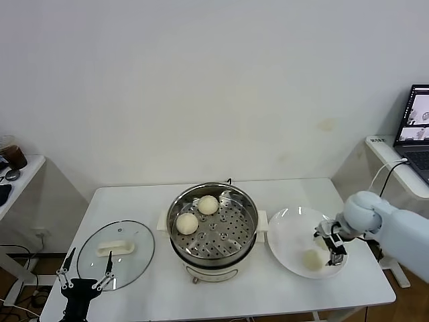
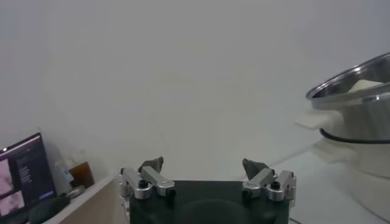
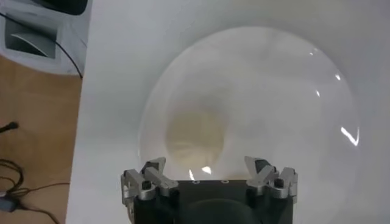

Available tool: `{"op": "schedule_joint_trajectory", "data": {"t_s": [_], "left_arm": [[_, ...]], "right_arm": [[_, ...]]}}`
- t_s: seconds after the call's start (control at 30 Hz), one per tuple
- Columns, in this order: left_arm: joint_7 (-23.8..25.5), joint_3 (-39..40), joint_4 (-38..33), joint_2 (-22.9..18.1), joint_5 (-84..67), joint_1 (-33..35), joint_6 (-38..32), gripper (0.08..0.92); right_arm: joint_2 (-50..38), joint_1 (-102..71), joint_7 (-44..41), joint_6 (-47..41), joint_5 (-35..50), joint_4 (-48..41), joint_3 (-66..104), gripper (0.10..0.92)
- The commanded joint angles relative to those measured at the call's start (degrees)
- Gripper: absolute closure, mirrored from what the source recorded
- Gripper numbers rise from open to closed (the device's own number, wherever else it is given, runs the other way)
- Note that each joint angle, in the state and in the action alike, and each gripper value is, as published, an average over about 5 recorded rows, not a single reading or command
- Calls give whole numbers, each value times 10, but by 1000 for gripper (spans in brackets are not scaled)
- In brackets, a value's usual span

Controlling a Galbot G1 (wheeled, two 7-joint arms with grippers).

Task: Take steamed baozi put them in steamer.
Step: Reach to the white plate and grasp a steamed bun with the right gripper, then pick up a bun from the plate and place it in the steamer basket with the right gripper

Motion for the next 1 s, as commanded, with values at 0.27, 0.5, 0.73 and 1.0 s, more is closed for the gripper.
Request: {"op": "schedule_joint_trajectory", "data": {"t_s": [0.27,0.5,0.73,1.0], "left_arm": [[-1,-3,3,0,0,1,-1,177],[-1,-2,3,-1,0,-1,-1,177],[-1,-2,1,-1,-1,-1,0,177],[0,5,3,1,-2,-8,0,177]], "right_arm": [[45,-25,-1,-8,-12,-31,14,273],[44,-23,-10,-14,-18,-33,12,446],[28,9,-22,-9,-3,-23,11,577],[2,144,-75,17,60,-15,-15,576]]}}
